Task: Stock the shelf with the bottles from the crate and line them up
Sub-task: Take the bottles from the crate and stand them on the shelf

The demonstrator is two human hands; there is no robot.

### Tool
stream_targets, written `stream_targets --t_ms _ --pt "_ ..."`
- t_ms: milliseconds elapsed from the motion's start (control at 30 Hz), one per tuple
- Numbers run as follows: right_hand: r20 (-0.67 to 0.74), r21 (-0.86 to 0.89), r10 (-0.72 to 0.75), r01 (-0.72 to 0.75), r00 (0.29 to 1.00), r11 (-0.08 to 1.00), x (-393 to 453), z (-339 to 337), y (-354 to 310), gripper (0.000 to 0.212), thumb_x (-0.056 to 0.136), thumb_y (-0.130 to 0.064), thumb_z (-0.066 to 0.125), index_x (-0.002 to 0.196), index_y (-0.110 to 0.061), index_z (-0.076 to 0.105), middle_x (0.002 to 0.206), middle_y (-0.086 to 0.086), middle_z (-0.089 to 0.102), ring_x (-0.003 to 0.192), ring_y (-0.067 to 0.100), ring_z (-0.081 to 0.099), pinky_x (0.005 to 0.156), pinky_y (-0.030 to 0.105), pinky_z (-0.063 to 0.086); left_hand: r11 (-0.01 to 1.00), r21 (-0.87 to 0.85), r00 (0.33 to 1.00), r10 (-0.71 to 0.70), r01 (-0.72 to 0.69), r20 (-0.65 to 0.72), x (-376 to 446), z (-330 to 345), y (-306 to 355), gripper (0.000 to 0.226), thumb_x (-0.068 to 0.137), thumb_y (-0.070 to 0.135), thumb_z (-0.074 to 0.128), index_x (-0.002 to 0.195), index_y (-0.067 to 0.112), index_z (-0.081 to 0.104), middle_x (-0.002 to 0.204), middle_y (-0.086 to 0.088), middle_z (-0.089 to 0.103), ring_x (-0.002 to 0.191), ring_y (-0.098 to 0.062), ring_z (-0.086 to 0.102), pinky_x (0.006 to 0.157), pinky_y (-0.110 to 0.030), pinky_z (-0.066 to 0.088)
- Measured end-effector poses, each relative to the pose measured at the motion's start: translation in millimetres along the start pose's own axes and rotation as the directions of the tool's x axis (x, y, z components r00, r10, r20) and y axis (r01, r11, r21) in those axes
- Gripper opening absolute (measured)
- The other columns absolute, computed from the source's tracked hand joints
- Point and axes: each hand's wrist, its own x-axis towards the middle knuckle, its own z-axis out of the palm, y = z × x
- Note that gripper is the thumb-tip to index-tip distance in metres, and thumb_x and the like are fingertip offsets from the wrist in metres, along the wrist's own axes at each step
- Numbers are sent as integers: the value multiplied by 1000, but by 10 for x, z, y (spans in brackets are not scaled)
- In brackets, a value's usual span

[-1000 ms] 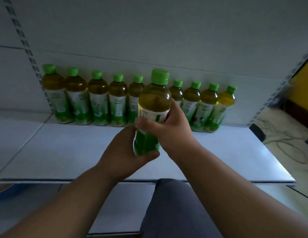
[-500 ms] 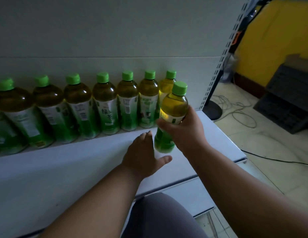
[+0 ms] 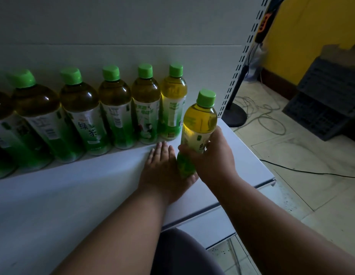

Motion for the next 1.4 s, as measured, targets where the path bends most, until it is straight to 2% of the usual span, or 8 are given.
stream_targets --t_ms 133,233,600,967,1033,1100,1200,1400 --pt "-26 -36 18 -19 1000 999 241 20 -59 52 71 -38 85 111 -26 54 107 -5 65 97 19 64 81 45 58 999 48 995 7 -11 95 20 19 -36 114 74 84 13 154 5 0 163 -15 -4 149 -26 -8 120 -43 0" --pt "-37 -72 48 -51 998 996 484 31 -120 48 76 -37 83 107 -24 49 100 -6 62 94 20 63 81 45 57 997 83 990 -7 -5 143 24 -28 -13 110 80 82 19 154 5 -6 162 -15 -12 149 -25 -14 120 -42 -5" --pt "-43 -92 23 -26 999 995 969 180 -172 49 83 -34 78 118 -16 49 115 3 65 104 25 64 87 48 56 999 49 987 -19 11 163 20 -39 10 110 81 81 25 154 6 -8 162 -15 -13 149 -24 -12 120 -39 -5" --pt "10 -113 0 1 1000 994 1155 228 -186 54 87 -37 73 126 -13 44 116 4 63 105 27 63 86 45 55 999 32 986 -33 28 161 0 -69 21 109 82 80 27 154 6 -8 162 -15 -12 149 -24 -11 120 -38 -6" --pt "32 -91 34 -31 999 995 1093 204 -173 58 85 -36 76 127 -14 43 116 2 60 107 26 63 84 42 57 999 29 984 -26 21 174 -6 -114 11 108 83 79 26 153 5 -9 162 -15 -13 149 -23 -12 120 -37 -7" --pt "32 -99 46 -42 998 994 955 168 -155 70 81 -35 79 135 -13 41 126 5 56 116 27 59 92 42 55 1000 13 984 -23 21 174 -52 -181 -4 105 86 77 26 153 5 -11 162 -14 -13 149 -23 -12 118 -35 -9" --pt "23 -184 -47 50 999 982 563 125 -184 81 83 -31 76 148 -10 33 139 9 47 131 27 45 110 37 40 998 -5 991 -61 62 116 -219 -335 -63 102 88 75 26 153 6 -12 162 -12 -13 149 -22 -12 116 -34 -11" --pt "187 -128 -384 410 904 903 -356 240 -566 78 83 -31 76 147 -8 38 140 8 46 131 24 43 109 34 40 985 -31 985 -171 170 -9 -794 -763 -403 98 89 73 30 155 10 -7 163 -9 -9 150 -21 -8 118 -33 -7"
